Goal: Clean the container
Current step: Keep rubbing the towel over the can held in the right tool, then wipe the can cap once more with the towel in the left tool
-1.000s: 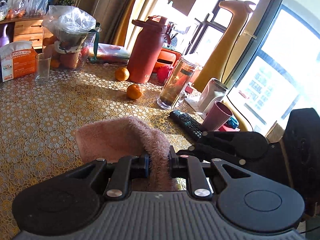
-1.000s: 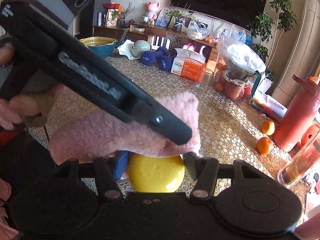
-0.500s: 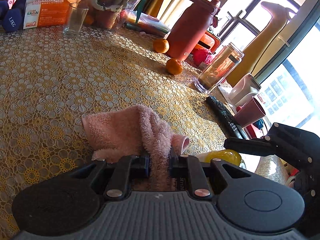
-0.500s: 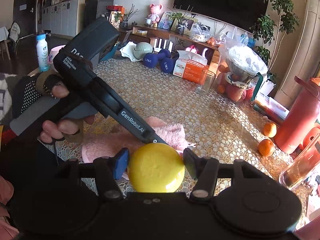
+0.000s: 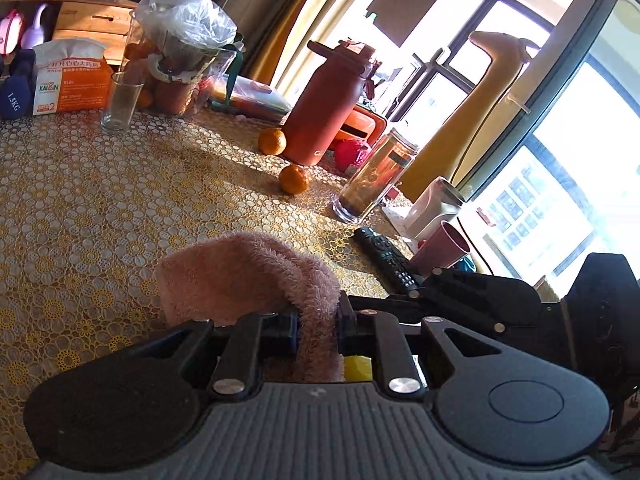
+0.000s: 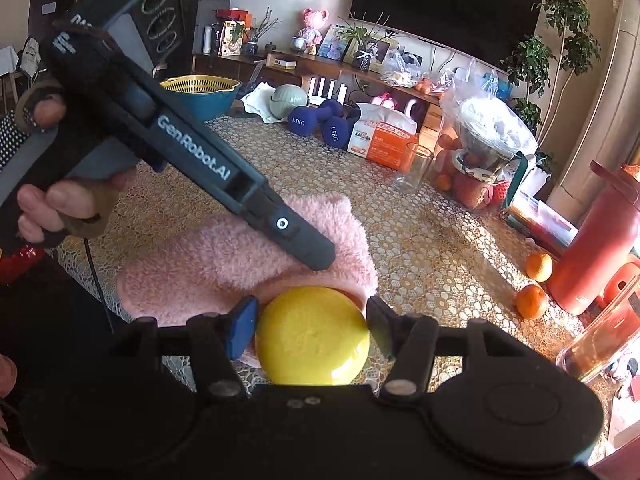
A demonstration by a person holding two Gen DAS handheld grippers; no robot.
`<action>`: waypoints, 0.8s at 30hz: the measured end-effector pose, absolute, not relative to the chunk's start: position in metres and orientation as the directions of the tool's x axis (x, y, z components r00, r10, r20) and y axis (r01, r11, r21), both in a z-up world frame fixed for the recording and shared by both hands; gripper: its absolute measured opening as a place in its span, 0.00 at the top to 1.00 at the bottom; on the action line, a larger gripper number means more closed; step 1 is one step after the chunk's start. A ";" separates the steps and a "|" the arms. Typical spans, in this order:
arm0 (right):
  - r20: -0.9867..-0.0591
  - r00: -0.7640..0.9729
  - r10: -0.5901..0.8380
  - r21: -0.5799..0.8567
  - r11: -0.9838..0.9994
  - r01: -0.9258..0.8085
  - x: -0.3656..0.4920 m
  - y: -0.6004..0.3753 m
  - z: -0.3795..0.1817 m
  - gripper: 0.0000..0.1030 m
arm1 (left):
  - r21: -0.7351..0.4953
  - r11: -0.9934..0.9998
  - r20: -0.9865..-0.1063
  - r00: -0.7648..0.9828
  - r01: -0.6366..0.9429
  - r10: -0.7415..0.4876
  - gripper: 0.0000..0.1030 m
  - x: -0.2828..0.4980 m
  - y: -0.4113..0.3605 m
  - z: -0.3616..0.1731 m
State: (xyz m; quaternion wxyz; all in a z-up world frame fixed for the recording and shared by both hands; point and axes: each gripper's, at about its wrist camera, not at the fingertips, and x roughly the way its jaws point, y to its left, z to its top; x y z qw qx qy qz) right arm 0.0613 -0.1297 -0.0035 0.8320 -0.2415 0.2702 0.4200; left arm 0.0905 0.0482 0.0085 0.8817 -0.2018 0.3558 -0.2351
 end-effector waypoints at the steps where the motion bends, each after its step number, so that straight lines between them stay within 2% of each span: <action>1: -0.653 0.502 0.568 -0.176 0.531 -0.829 0.062 -0.129 -0.004 0.43 | -0.527 0.801 -0.523 0.635 0.284 -0.568 0.84 0.089 0.045 0.012; 8: -0.652 0.504 0.566 -0.190 0.522 -0.831 0.062 -0.126 -0.004 0.43 | -0.521 0.778 -0.504 0.609 0.351 -0.612 0.84 0.091 0.021 0.019; 14: -0.651 0.499 0.572 -0.176 0.526 -0.832 0.064 -0.128 -0.004 0.43 | -0.615 0.742 -0.504 0.592 0.265 -0.629 0.84 0.108 0.037 -0.007; 24: -0.647 0.492 0.582 -0.170 0.519 -0.838 0.065 -0.128 -0.005 0.43 | -0.666 0.725 -0.519 0.590 0.174 -0.619 0.84 0.124 0.057 -0.031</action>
